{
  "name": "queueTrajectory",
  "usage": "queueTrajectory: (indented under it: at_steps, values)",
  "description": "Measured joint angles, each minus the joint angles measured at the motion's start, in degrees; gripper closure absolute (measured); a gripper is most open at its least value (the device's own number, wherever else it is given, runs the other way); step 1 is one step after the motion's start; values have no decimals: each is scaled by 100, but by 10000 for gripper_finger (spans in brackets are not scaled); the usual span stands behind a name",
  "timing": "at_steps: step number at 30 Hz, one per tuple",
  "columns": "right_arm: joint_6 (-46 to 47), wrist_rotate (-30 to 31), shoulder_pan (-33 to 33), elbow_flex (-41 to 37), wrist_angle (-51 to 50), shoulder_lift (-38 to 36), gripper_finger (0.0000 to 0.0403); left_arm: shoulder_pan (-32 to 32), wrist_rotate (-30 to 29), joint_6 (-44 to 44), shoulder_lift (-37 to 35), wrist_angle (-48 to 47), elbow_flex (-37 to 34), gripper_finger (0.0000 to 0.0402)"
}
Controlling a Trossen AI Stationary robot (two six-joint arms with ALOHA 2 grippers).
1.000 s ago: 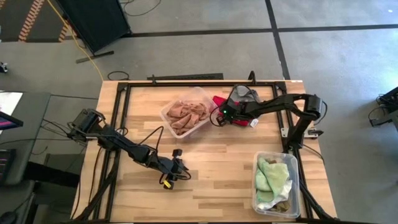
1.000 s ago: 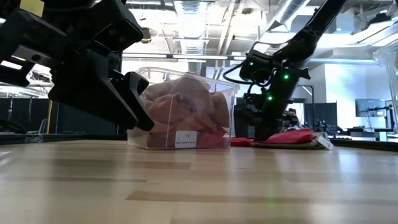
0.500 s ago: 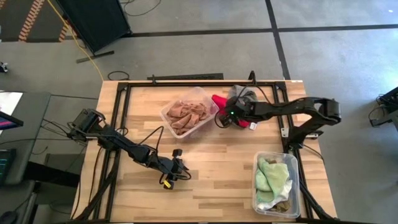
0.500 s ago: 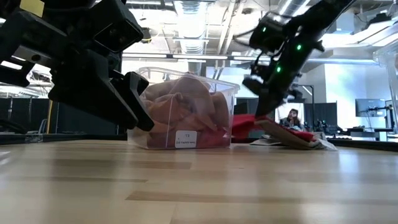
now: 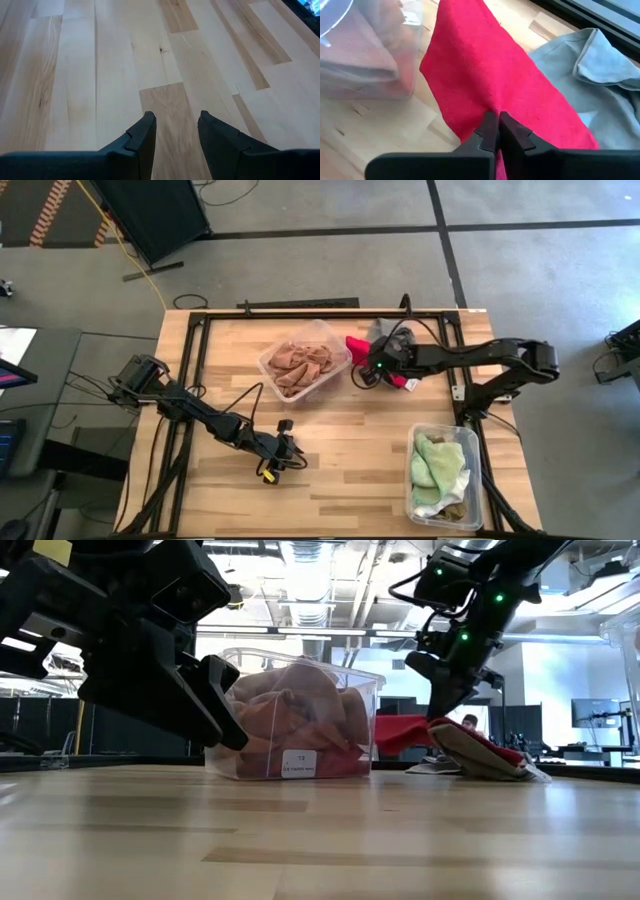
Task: Sort towels by color in basket
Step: Put the red towel into the top transparent bin
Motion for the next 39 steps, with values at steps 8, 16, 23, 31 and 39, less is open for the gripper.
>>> queueTrajectory:
  at_steps: [8, 16, 23, 31, 39]
  values:
    - [-1, 0, 3, 5, 17, 42, 368, 0, 0, -9, 0, 11, 0, 262]
    - [-95, 2, 8, 5, 20, 42, 360, 0, 1, -12, 0, 13, 0, 262]
    - [-115, 2, 8, 5, 39, 42, 350, 0, 0, -11, 0, 13, 0, 262]
    - [-113, 2, 51, 7, 42, 42, 346, 0, 1, -11, 0, 11, 0, 262]
    - [-113, 2, 54, 7, 42, 42, 346, -3, 0, -12, 0, 11, 0, 262]
